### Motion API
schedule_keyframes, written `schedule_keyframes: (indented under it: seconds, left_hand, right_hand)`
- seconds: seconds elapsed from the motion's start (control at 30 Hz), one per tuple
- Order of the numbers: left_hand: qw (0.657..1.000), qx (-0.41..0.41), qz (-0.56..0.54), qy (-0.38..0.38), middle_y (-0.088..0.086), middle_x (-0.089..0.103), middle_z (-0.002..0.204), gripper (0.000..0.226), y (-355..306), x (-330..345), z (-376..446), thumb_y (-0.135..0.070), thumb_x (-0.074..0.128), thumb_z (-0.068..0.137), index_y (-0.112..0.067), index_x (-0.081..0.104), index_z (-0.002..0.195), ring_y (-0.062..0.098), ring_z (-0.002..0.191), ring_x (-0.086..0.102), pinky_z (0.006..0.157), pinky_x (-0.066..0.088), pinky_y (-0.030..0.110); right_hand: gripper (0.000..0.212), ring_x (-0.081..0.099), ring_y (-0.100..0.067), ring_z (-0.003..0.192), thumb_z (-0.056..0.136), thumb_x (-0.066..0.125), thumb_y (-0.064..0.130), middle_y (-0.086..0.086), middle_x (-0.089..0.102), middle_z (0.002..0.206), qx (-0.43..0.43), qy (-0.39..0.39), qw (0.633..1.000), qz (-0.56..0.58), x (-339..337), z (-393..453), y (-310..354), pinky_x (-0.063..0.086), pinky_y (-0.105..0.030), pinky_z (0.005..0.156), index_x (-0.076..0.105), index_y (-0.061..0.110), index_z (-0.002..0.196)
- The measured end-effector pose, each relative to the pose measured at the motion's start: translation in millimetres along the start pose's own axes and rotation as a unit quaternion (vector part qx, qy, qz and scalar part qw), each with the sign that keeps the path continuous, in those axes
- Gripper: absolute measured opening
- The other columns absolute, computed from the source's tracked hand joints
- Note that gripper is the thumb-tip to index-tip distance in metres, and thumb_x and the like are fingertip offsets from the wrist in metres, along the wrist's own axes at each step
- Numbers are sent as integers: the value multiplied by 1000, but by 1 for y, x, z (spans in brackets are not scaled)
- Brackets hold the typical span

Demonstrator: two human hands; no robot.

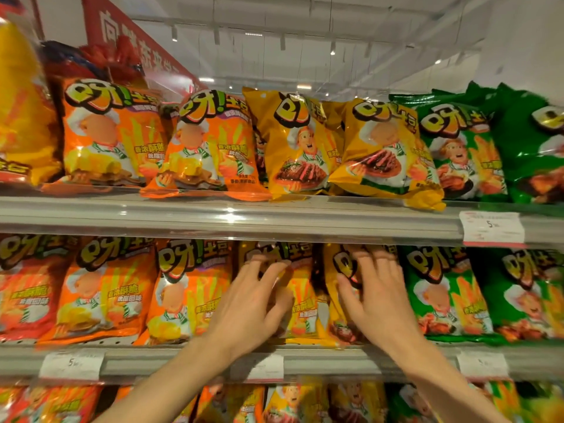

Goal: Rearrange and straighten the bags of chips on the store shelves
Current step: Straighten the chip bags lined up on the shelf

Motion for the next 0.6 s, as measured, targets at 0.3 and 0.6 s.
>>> schedule_keyframes:
  seconds: [0.3, 0.6]
  left_hand:
    - [982, -68, -140, 106, 8, 37, 142, 71, -68, 61, 43, -56, 60, 91, -45, 20, 148, 27, 131, 45, 104, 42, 31]
    - [972, -142, -133, 131, 3, 47, 122, 72, -71, 84, 58, -48, 73, 84, -21, 41, 141, 23, 125, 45, 97, 42, 29]
  right_hand:
    - [82, 34, -24, 141, 92, 58, 53, -8, 35, 154, 107, 213, 970, 56, -6, 0, -93, 34, -32, 107, 17, 22, 155]
    - [98, 36, -9, 141, 69, 66, 67, 17, 29, 156, 73, 220, 942, 243, 14, 4, -100, 42, -42, 110, 6, 61, 147]
Point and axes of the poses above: each hand's wrist, its own z-axis towards the middle knuckle, its own x-axis out of the palm, y = z × x, the point moved 9 cm from there along z, towards the middle knuckle
